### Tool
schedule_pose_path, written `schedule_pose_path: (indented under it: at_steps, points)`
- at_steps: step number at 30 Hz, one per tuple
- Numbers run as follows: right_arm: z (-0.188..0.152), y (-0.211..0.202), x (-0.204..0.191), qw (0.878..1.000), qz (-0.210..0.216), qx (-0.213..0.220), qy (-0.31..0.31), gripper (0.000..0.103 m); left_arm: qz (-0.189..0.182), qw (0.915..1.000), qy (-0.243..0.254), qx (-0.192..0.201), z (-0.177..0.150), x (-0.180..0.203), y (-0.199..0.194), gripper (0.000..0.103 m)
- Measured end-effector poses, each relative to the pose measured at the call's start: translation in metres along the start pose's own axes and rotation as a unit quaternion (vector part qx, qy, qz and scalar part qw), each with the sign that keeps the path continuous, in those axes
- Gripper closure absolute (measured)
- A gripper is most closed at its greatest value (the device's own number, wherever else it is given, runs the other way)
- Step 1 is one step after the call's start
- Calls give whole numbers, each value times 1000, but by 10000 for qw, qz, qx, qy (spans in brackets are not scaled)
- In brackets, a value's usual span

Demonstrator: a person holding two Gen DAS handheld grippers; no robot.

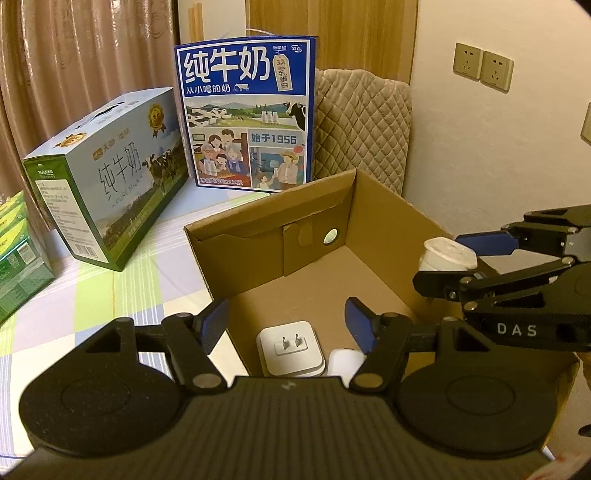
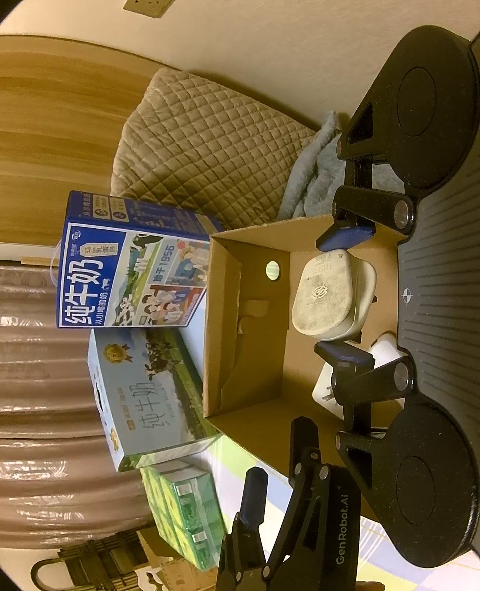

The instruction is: Organize rigid objects

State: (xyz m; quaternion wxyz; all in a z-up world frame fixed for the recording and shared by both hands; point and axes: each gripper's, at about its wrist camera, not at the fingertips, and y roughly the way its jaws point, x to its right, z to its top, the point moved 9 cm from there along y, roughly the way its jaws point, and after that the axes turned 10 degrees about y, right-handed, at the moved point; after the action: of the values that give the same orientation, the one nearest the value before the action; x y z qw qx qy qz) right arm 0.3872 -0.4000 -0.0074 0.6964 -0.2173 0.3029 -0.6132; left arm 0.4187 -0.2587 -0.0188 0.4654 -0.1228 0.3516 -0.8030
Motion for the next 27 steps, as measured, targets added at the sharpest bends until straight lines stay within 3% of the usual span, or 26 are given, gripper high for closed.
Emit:
schedule_pose_path:
  at_steps: [17,24,27]
  points:
    - [-2,12,7,9999,-62,-23,81,53,30,10000,11,64,0,-2,0,38]
    - [6,9,15,9995,-95,243,177,51,101,9999,-34,92,-4,-4,-6,38]
    - [6,-5,18,9991,-142,335,230,49,174,9997,-103,161,-8,-6,-18,32]
